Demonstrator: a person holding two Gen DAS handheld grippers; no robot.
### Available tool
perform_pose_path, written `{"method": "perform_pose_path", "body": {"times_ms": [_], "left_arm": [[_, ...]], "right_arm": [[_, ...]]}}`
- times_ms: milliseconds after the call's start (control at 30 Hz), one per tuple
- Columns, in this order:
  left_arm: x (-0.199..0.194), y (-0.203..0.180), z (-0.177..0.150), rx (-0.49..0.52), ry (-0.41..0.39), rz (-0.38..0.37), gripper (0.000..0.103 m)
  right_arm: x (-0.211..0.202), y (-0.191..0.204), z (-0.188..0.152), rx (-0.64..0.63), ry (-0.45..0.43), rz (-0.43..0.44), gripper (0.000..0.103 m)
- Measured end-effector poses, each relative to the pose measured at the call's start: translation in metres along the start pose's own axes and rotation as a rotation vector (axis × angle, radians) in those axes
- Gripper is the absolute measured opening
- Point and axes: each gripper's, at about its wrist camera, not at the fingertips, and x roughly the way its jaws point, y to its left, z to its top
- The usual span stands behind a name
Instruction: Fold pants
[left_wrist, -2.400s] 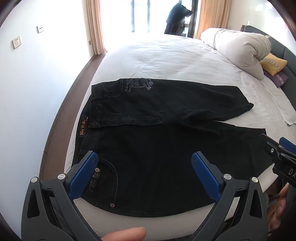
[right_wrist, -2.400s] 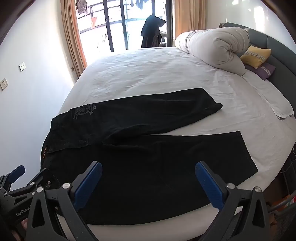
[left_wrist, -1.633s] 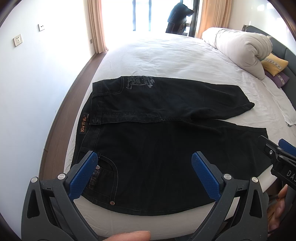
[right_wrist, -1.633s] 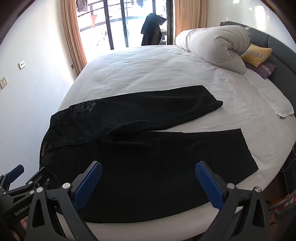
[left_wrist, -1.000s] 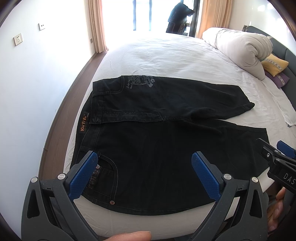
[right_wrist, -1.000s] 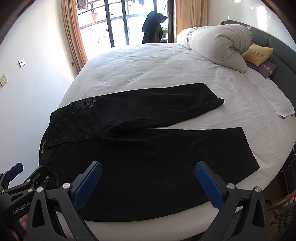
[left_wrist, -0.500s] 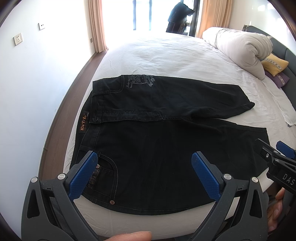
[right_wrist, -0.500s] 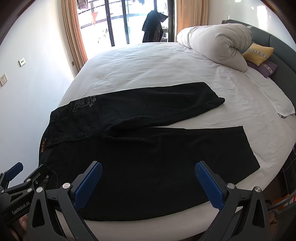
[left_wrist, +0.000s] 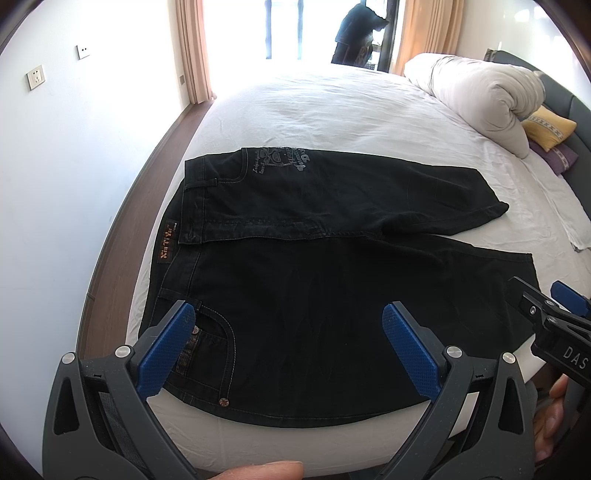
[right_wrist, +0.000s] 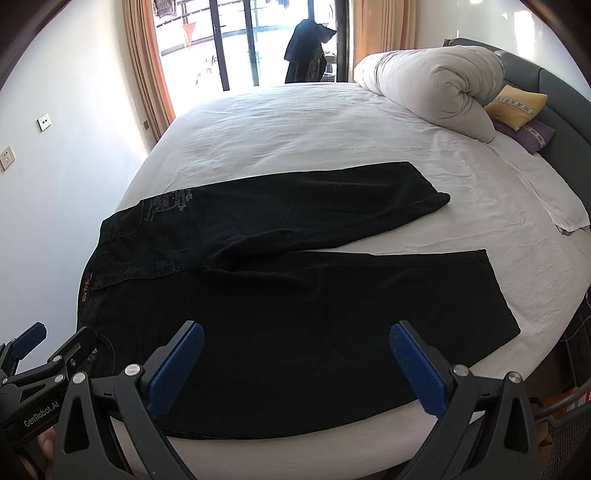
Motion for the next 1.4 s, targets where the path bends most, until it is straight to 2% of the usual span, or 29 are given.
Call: {"method": "perform_pose_path", "body": {"times_ms": [667,867,1000,1133,1200,1267,1400], "left_arm": [[0.005,0.0,-0.005,0.003,0.002,0.0,0.103],[0.009,-0.001,-0.007,0.016,-0.019,-0.005,0.103],[0.019,0.003,0.002,0.075,-0.053,-0.011,0.103],[0.048,0.022,0.031,0.122,-0.045,-0.067,0.103],[0.075,0.036,0.056,0.147,-0.005,-0.176,0.103],[0.097,0.047,0.08,0.178,0.006,-0.232,0.103],[0.157,0.063,0.143,0.338,0.073,-0.169,0.103]], "right_arm": [[0.002,0.003,-0.002,0.001,0.014,0.002,0.103],[0.005,0.002,0.0,-0.003,0.023,0.002,0.103],[0.012,0.001,0.003,-0.018,0.041,0.011,0.103],[0.024,-0.001,0.012,-0.055,0.058,0.071,0.103],[0.034,-0.001,0.021,-0.085,0.063,0.111,0.103],[0.042,-0.002,0.032,-0.127,0.05,0.155,0.103],[0.06,0.0,0.059,-0.238,0.01,0.195,0.103]]}}
